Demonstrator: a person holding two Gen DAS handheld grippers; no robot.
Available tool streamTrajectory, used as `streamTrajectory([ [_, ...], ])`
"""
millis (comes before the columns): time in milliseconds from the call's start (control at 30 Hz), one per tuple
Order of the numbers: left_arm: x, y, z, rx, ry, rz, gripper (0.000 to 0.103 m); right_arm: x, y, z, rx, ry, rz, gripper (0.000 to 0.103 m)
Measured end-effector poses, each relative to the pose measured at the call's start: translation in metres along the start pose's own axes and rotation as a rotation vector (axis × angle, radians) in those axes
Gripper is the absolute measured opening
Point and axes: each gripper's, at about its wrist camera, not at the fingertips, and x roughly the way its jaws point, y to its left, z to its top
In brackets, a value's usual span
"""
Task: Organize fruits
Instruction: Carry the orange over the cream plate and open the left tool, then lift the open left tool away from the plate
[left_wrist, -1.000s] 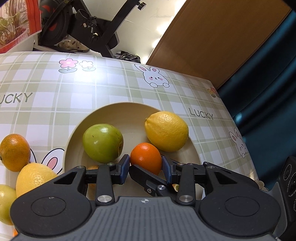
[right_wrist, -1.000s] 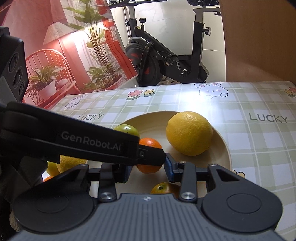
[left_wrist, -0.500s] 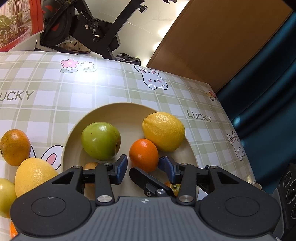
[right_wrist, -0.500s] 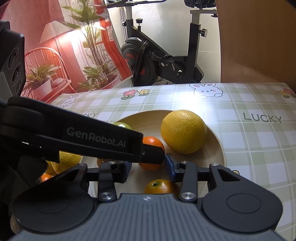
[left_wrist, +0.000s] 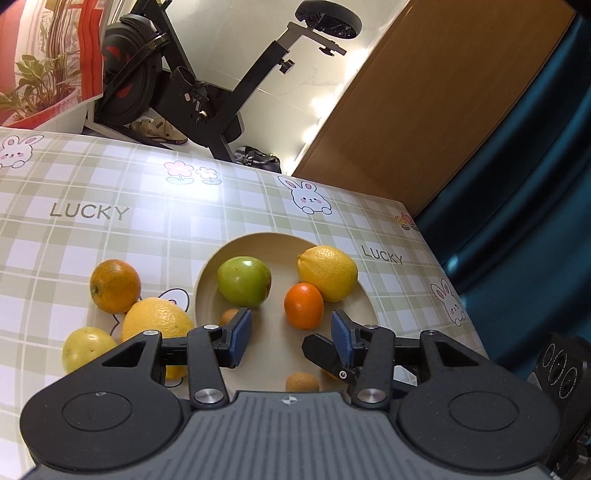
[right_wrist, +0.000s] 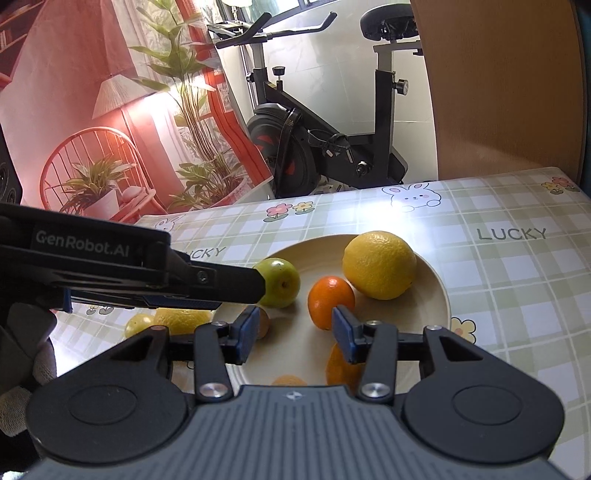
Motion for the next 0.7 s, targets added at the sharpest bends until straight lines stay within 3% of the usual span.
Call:
streamTrajectory([
  [200,-0.042,0.015,-0.010,0.059,-0.080,0.139,0.050,-0.008,0.020,-0.007,-0.026,-0.018,0.044,0.047],
  [300,-0.062,0.028,-0.017,0.037,-0.089,0.211,0.050,-0.008,0.030,-0.011,-0.043,-0.014,0.065,0.047],
  [467,-0.088,0.054,-0.037,-0.101,-0.129,0.238,0.050,-0.004,0.046,-0.021,-0.070,0.009,0.102,0.047],
  [700,-0.090,0.075,-0.041,-0.157,-0.100,0.262,0.050,0.006,0.058,-0.031,-0.072,0.066,0.159,0.047],
])
